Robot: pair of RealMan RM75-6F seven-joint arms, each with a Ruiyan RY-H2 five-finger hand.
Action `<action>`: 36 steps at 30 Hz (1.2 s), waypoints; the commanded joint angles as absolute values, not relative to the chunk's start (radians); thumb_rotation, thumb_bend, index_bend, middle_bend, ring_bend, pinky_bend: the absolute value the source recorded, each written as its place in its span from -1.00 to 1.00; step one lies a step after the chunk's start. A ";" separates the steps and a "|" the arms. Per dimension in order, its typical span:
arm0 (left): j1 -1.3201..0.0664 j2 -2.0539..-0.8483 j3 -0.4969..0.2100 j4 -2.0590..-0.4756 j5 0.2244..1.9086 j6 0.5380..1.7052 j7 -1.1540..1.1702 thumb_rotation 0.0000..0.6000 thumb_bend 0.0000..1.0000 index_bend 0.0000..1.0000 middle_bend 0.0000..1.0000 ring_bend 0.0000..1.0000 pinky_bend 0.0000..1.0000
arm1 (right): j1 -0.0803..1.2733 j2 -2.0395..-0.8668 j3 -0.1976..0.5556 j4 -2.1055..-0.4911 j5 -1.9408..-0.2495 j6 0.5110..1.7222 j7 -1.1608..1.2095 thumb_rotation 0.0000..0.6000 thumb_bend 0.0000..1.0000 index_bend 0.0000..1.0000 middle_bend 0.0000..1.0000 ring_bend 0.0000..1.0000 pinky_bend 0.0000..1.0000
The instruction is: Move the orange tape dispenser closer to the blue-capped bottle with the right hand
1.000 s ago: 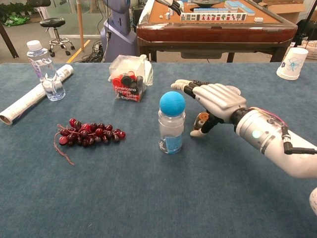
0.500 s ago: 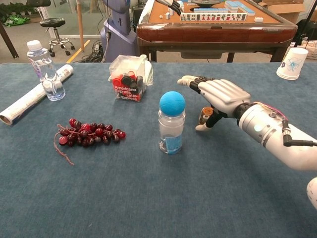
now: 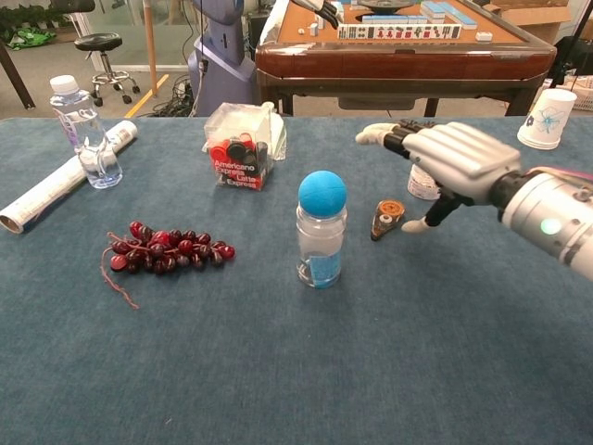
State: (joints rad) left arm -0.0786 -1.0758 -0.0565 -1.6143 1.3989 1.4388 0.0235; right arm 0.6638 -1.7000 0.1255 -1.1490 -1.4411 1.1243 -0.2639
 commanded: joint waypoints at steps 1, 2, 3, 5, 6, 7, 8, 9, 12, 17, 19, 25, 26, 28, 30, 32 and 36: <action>-0.076 -1.075 -0.057 -1.621 1.404 1.448 0.030 1.00 -0.73 0.13 0.16 0.05 0.29 | 0.589 -1.509 0.117 -1.374 -1.363 1.146 -0.473 1.00 -1.00 -0.64 -0.75 -1.00 -0.75; -0.076 -1.074 -0.058 -1.623 1.406 1.452 0.032 1.00 -0.73 0.13 0.16 0.05 0.29 | 0.574 -1.471 0.115 -1.418 -1.345 1.154 -0.510 1.00 -1.00 -0.63 -0.75 -1.00 -0.75; -0.075 -1.074 -0.058 -1.624 1.408 1.454 0.035 1.00 -0.73 0.13 0.16 0.05 0.29 | 0.562 -1.446 0.114 -1.449 -1.334 1.163 -0.532 1.00 -1.00 -0.62 -0.75 -1.00 -0.75; -0.075 -1.076 -0.058 -1.626 1.408 1.456 0.041 1.00 -0.73 0.13 0.16 0.05 0.29 | 0.533 -1.395 0.107 -1.509 -1.318 1.189 -0.565 1.00 -1.00 -0.62 -0.74 -1.00 -0.75; -0.075 -1.076 -0.058 -1.626 1.408 1.456 0.043 1.00 -0.73 0.13 0.16 0.05 0.29 | 0.521 -1.376 0.102 -1.529 -1.315 1.202 -0.574 1.00 -1.00 -0.62 -0.74 -1.00 -0.75; -0.075 -1.077 -0.057 -1.626 1.407 1.455 0.046 1.00 -0.73 0.13 0.16 0.05 0.29 | 0.508 -1.358 0.096 -1.546 -1.313 1.213 -0.580 1.00 -1.00 -0.62 -0.74 -1.00 -0.75; -0.075 -1.078 -0.057 -1.626 1.407 1.454 0.049 1.00 -0.73 0.13 0.16 0.05 0.29 | 0.496 -1.343 0.090 -1.560 -1.312 1.224 -0.583 1.00 -1.00 -0.62 -0.73 -1.00 -0.75; -0.075 -1.079 -0.056 -1.627 1.408 1.453 0.052 1.00 -0.73 0.13 0.16 0.05 0.29 | 0.477 -1.323 0.081 -1.577 -1.311 1.241 -0.584 1.00 -1.00 -0.62 -0.73 -1.00 -0.75; -0.076 -1.081 -0.055 -1.627 1.412 1.456 0.058 1.00 -0.73 0.13 0.16 0.05 0.29 | 0.432 -1.287 0.060 -1.594 -1.326 1.287 -0.559 1.00 -1.00 -0.62 -0.71 -0.98 -0.75; -0.073 -1.086 -0.057 -1.623 1.424 1.472 0.054 1.00 -0.73 0.11 0.16 0.04 0.29 | 0.353 -1.256 0.026 -1.577 -1.375 1.379 -0.479 1.00 -1.00 -0.54 -0.65 -0.92 -0.76; -0.072 -1.087 -0.058 -1.622 1.428 1.477 0.053 1.00 -0.73 0.10 0.16 0.04 0.29 | 0.318 -1.244 0.011 -1.576 -1.395 1.419 -0.451 1.00 -1.00 -0.54 -0.64 -0.92 -0.76; -0.072 -1.086 -0.056 -1.628 1.435 1.480 0.058 1.00 -0.73 0.10 0.16 0.04 0.29 | 0.222 -1.233 -0.008 -1.558 -1.400 1.513 -0.401 1.00 -1.00 -0.50 -0.63 -0.91 -0.76; -0.072 -1.086 -0.055 -1.629 1.435 1.480 0.061 1.00 -0.73 0.10 0.16 0.04 0.29 | 0.207 -1.235 -0.006 -1.549 -1.392 1.524 -0.397 1.00 -1.00 -0.50 -0.63 -0.91 -0.76; -0.072 -1.087 -0.054 -1.629 1.436 1.478 0.064 1.00 -0.73 0.10 0.16 0.04 0.29 | 0.189 -1.238 -0.001 -1.535 -1.379 1.533 -0.379 1.00 -1.00 -0.50 -0.63 -0.91 -0.76; -0.073 -1.088 -0.052 -1.630 1.437 1.475 0.068 1.00 -0.73 0.10 0.16 0.04 0.29 | 0.177 -1.240 0.005 -1.519 -1.369 1.534 -0.351 1.00 -1.00 -0.49 -0.63 -0.91 -0.76; -0.074 -1.089 -0.051 -1.630 1.438 1.472 0.070 1.00 -0.73 0.10 0.16 0.04 0.29 | 0.169 -1.243 0.011 -1.504 -1.365 1.535 -0.333 1.00 -1.00 -0.49 -0.63 -0.91 -0.76; -0.082 -1.098 -0.050 -1.619 1.433 1.454 0.076 1.00 -0.73 0.10 0.16 0.04 0.29 | 0.155 -1.238 0.029 -1.492 -1.353 1.538 -0.329 1.00 -1.00 -0.49 -0.63 -0.91 -0.76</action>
